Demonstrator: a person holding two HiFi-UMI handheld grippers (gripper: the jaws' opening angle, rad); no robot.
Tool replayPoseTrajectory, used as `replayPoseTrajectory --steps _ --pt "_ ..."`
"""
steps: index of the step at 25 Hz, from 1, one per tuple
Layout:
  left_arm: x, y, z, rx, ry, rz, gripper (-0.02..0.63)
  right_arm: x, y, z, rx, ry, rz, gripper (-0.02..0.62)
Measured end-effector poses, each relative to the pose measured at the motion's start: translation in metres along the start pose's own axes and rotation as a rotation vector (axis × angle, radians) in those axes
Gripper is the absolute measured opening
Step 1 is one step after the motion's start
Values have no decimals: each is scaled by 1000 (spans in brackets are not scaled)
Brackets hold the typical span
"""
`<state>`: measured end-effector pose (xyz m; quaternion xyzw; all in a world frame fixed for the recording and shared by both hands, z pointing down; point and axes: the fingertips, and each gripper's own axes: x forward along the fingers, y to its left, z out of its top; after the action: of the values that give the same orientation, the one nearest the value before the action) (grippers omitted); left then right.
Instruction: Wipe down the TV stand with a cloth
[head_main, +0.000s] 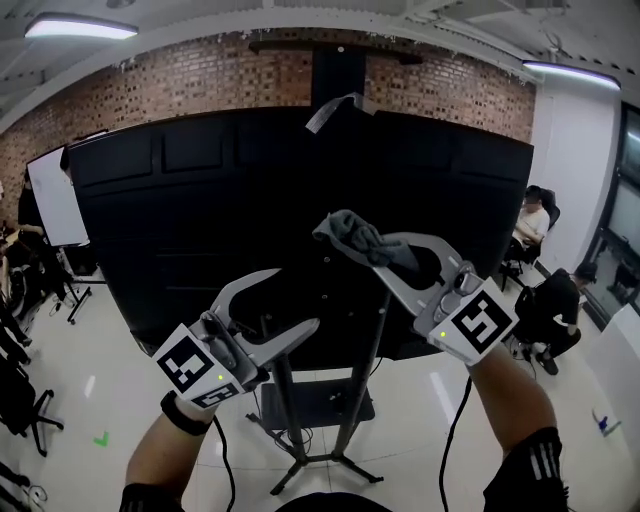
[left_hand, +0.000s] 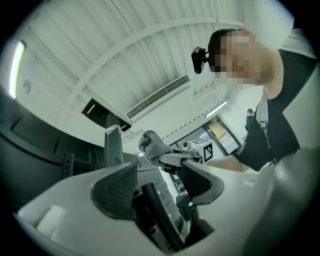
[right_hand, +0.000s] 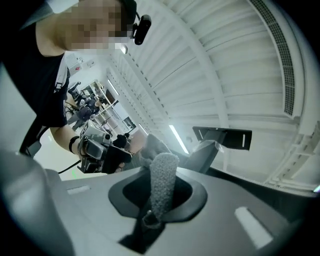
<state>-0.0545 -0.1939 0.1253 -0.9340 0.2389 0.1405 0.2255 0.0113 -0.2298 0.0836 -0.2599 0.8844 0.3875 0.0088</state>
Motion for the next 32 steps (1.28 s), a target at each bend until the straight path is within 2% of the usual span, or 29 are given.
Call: replayPoseTrajectory --steps 9,17,24,28,32 --pt "55 58 65 59 8 22 305 55 -97 52 -220 13 -53 52" --pt "93 102 112 75 17 62 304 102 -163 86 -369 95 -129 52" --pt "111 116 121 128 47 65 304 124 -184 90 -506 181 -165 52" --pt "113 111 117 103 38 66 302 125 -182 84 -516 195 -159 52" --pt "106 106 97 74 59 72 299 122 -166 65 -540 229 -126 51"
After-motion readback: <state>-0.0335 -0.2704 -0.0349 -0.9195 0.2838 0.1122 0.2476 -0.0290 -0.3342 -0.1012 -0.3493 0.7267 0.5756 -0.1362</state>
